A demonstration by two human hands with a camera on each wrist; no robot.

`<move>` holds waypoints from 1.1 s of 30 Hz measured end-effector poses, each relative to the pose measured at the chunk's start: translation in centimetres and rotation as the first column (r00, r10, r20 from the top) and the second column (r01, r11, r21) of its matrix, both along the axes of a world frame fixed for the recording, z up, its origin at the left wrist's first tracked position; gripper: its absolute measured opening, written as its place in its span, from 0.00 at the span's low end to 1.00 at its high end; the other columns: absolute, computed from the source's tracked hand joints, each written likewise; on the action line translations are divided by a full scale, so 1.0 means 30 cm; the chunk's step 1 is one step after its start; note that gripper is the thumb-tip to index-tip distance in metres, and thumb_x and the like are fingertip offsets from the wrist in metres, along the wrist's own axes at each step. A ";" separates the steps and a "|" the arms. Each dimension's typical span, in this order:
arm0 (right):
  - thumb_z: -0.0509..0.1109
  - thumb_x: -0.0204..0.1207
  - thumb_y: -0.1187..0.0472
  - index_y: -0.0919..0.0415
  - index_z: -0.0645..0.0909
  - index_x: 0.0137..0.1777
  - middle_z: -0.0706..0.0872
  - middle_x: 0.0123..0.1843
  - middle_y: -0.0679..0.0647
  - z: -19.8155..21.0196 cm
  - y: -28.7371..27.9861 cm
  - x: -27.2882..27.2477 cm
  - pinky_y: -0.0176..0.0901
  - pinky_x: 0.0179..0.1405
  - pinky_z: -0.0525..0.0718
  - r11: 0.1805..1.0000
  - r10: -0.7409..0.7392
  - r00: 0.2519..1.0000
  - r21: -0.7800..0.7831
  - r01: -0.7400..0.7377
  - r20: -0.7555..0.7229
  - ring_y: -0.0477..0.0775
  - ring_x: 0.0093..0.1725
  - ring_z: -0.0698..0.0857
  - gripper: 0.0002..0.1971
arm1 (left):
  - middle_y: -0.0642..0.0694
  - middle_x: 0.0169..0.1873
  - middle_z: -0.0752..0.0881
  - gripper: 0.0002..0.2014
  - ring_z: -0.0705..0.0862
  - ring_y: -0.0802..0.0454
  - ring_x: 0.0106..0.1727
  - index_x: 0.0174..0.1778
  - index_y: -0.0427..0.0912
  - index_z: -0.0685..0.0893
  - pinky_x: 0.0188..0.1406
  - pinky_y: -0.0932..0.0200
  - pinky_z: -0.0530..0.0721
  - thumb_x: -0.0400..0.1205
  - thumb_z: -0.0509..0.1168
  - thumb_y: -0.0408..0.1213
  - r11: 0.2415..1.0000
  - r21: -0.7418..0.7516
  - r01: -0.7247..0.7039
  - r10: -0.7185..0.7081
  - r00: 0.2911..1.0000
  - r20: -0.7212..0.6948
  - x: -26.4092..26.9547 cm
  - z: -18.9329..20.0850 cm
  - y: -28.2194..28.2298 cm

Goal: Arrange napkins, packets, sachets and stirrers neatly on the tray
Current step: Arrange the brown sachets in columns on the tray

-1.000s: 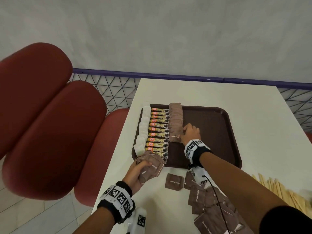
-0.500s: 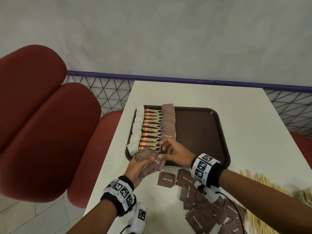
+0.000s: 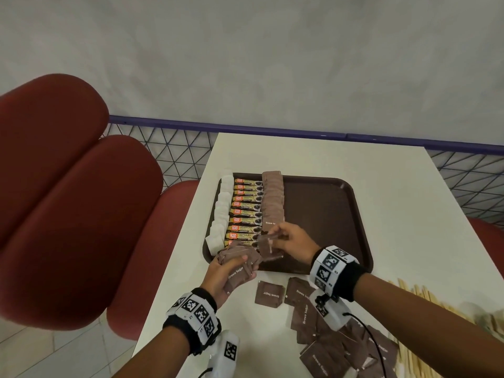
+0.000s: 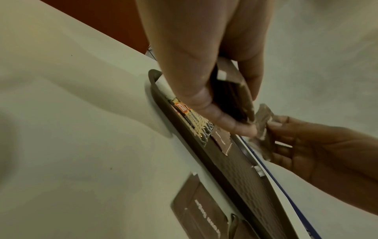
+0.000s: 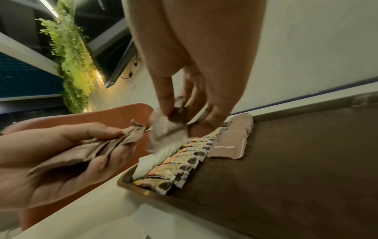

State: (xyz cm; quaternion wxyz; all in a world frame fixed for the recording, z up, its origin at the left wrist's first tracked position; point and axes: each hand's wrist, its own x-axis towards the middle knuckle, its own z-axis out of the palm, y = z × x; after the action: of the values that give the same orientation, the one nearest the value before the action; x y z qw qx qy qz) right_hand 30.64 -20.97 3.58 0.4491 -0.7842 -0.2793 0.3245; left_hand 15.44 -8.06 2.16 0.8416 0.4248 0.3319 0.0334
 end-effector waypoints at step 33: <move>0.71 0.74 0.52 0.65 0.67 0.65 0.78 0.65 0.64 -0.148 0.130 0.108 0.56 0.63 0.78 0.761 -0.226 0.914 -0.525 0.381 0.336 0.65 0.67 0.74 0.26 | 0.34 0.45 0.90 0.15 0.86 0.34 0.51 0.52 0.40 0.83 0.47 0.46 0.87 0.79 0.57 0.20 0.998 -0.059 -0.030 0.031 0.999 0.008 -0.055 -0.022 0.062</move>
State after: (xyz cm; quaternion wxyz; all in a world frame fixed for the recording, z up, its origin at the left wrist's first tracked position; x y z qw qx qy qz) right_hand 33.88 -17.08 -0.85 0.1958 -0.9528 -0.0900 0.2138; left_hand 13.78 -6.20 1.48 0.8546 0.3945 0.3355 0.0383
